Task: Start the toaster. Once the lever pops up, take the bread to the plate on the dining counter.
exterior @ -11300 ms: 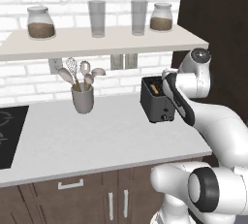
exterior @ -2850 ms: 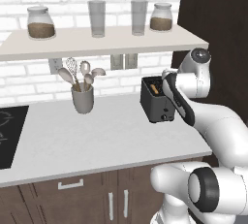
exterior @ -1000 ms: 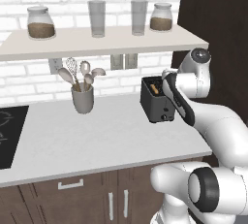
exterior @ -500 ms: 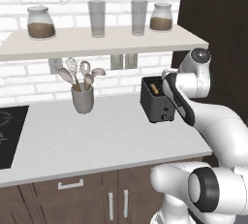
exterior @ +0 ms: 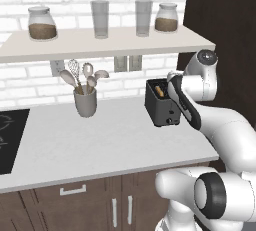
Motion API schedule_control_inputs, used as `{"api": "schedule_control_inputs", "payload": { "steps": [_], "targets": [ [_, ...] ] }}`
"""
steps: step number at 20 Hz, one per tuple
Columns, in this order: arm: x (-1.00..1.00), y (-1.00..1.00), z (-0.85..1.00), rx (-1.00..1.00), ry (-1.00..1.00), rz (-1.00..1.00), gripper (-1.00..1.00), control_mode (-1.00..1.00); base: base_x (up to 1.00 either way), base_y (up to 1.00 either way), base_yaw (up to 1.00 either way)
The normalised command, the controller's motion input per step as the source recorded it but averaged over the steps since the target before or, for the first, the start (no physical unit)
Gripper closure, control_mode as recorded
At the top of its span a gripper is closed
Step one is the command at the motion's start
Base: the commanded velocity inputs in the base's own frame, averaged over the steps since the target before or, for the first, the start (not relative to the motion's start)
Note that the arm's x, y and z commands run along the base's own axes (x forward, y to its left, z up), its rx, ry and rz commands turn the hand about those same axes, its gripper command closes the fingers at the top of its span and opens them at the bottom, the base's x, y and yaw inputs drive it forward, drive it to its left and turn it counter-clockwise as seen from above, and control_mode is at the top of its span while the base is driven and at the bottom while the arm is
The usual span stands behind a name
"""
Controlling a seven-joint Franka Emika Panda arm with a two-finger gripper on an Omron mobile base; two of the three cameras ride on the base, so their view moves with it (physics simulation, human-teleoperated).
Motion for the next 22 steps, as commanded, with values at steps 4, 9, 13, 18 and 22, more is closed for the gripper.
{"api": "schedule_control_inputs", "payload": {
  "steps": [4,9,13,18,22],
  "targets": [
    [0.00,0.00,0.00,0.00,0.00,0.00,-1.00,-1.00,0.00,0.00,0.00],
    [0.00,0.00,0.00,0.00,0.00,0.00,-1.00,-1.00,0.00,0.00,0.00],
    [0.00,0.00,0.00,0.00,0.00,0.00,-1.00,-1.00,0.00,0.00,0.00],
    [0.00,0.00,0.00,0.00,0.00,0.00,-1.00,-1.00,0.00,0.00,0.00],
    [0.00,0.00,0.00,0.00,0.00,0.00,-1.00,-1.00,0.00,0.00,0.00]
  ]
}}
